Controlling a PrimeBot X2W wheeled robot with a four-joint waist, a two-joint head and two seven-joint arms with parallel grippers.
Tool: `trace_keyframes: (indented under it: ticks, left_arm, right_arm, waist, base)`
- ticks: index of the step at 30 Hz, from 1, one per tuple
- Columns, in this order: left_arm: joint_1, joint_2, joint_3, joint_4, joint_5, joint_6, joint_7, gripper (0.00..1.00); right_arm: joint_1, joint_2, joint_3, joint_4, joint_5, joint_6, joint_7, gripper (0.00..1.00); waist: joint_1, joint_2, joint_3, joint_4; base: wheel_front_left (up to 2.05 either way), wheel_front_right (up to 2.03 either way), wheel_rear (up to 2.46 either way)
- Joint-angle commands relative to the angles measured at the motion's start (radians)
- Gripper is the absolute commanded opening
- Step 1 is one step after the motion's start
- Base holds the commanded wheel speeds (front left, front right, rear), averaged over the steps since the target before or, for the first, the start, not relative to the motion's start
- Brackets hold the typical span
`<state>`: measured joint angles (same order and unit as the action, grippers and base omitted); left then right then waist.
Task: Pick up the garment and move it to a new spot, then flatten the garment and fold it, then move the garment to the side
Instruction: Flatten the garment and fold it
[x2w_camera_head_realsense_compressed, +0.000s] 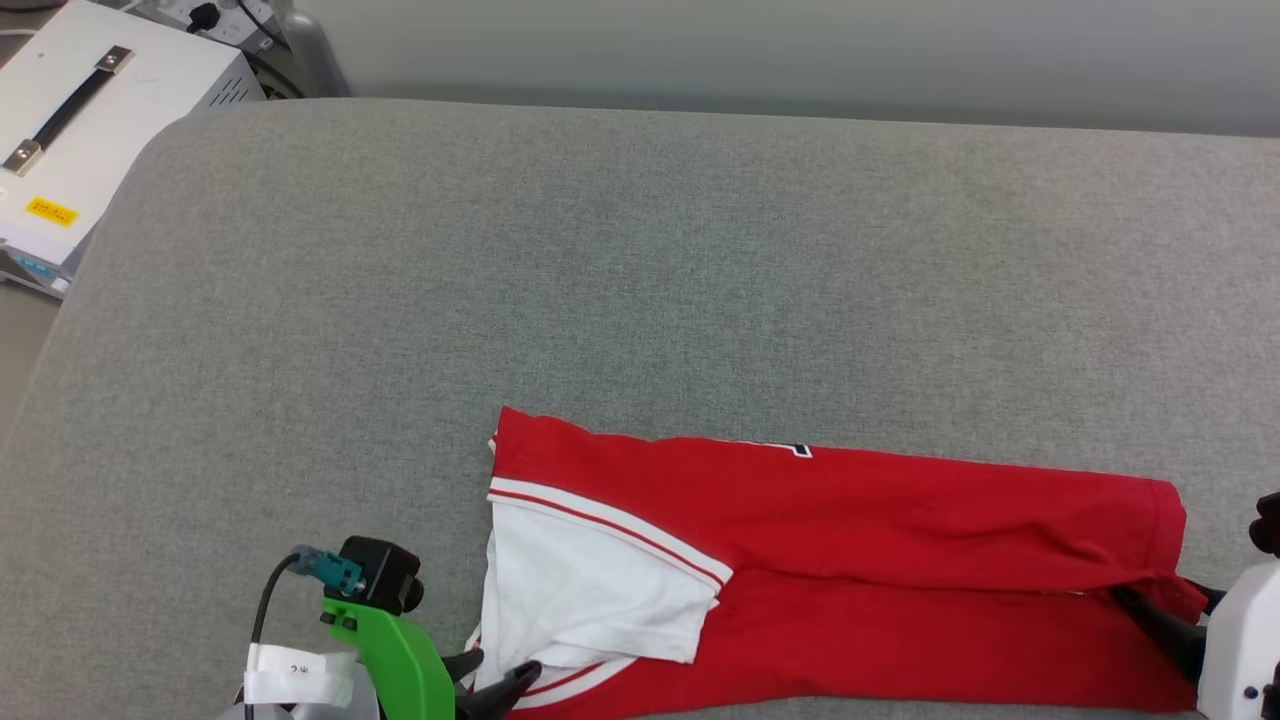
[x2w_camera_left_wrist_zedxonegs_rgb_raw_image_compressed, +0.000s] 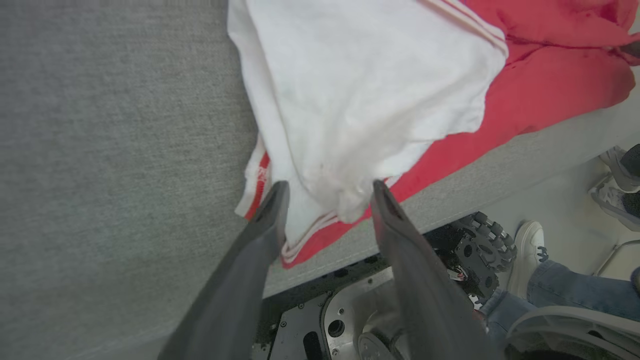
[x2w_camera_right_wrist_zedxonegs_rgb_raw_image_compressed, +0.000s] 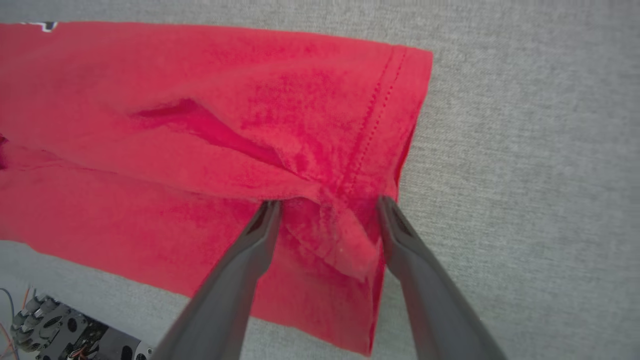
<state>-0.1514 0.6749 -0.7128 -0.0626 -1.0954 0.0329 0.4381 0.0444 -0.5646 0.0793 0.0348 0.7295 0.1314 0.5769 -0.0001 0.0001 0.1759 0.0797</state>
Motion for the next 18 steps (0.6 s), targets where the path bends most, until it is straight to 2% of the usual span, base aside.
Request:
trace_keyframes:
  ticks: [1,5,9,13,18]
  left_arm:
    - [0.016,-0.007,0.007,0.005,0.008,-0.008,-0.017,1.00]
    - [0.020,-0.009,0.035,0.000,0.017,-0.014,-0.077,1.00]
    - [0.024,-0.022,0.084,-0.025,0.042,-0.003,-0.186,1.00]
    - [0.032,-0.071,0.155,-0.028,0.050,0.020,-0.334,1.00]
    - [0.023,-0.120,0.226,0.015,0.124,0.036,-0.548,1.00]
  right_arm:
    - [0.006,-0.004,-0.002,-0.005,-0.008,-0.001,-0.003,1.00]
    - [0.012,0.010,-0.033,-0.052,-0.007,-0.001,0.013,1.00]
    - [0.017,0.055,-0.100,-0.127,-0.007,-0.001,0.056,1.00]
    - [0.014,0.135,-0.191,-0.183,-0.064,-0.001,0.097,1.00]
    - [0.025,0.232,-0.282,-0.182,-0.161,-0.001,0.175,1.00]
  waist:
    - [0.0001,-0.0001,-0.016,0.000]
    - [0.0001,-0.0001,-0.048,0.000]
    - [0.0001,-0.0001,-0.075,0.002]
    - [0.0001,-0.0001,-0.082,0.006]
    - [0.0001,-0.0001,-0.068,0.013]
  base:
    - [0.00,0.00,0.00]
    - [0.00,0.00,0.00]
    - [0.00,0.00,0.00]
    - [0.00,0.00,0.00]
    - [0.00,0.00,0.00]
